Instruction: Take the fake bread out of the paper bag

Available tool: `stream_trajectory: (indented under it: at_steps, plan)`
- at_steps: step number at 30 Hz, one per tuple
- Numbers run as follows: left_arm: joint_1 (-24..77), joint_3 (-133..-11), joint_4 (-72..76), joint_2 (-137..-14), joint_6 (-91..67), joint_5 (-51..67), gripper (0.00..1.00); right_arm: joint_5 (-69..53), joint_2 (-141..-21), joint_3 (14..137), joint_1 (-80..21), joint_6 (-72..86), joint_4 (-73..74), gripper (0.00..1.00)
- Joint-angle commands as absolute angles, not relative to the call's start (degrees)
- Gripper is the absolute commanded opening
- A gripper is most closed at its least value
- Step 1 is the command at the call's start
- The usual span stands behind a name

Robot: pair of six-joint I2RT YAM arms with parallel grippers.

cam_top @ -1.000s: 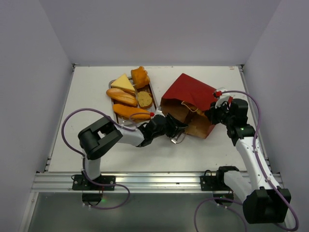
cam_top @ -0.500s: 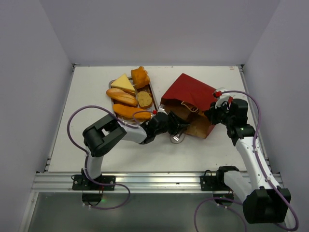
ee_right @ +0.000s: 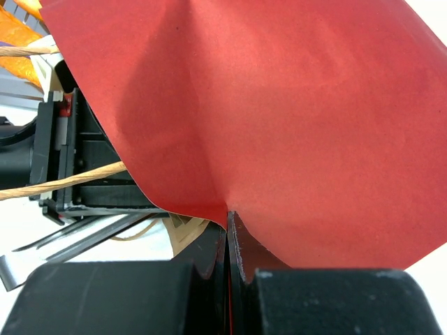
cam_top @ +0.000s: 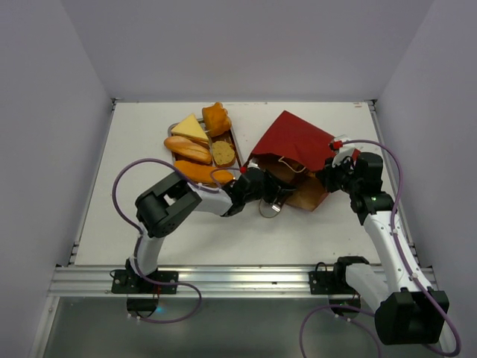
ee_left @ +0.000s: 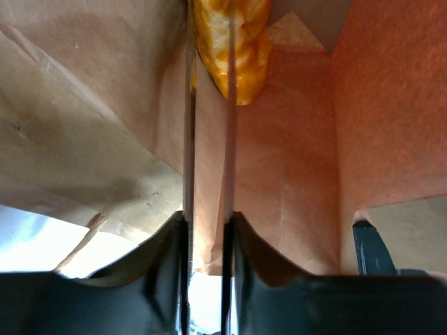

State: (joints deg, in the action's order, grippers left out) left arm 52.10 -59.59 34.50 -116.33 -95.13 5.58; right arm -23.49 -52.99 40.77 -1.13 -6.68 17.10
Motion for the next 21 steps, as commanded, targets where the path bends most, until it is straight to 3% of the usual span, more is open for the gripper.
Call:
stream_trajectory:
  at_steps: [1,9,21]
  plan:
    - [51.2,-62.0,35.3,-116.5,-95.1,5.7,0.23,-24.9,-53.0,40.3,-1.3,-6.7,15.1,0.00]
    - [50.3,-60.6,35.7,-113.3,-91.9,6.0,0.00,-23.8,-52.4,40.3,-1.2,-6.7,15.0,0.00]
    - [50.1,-52.7,35.6,-100.4,-89.6,6.7,0.00,-21.0,-51.5,40.2,-1.2,-6.9,14.5,0.00]
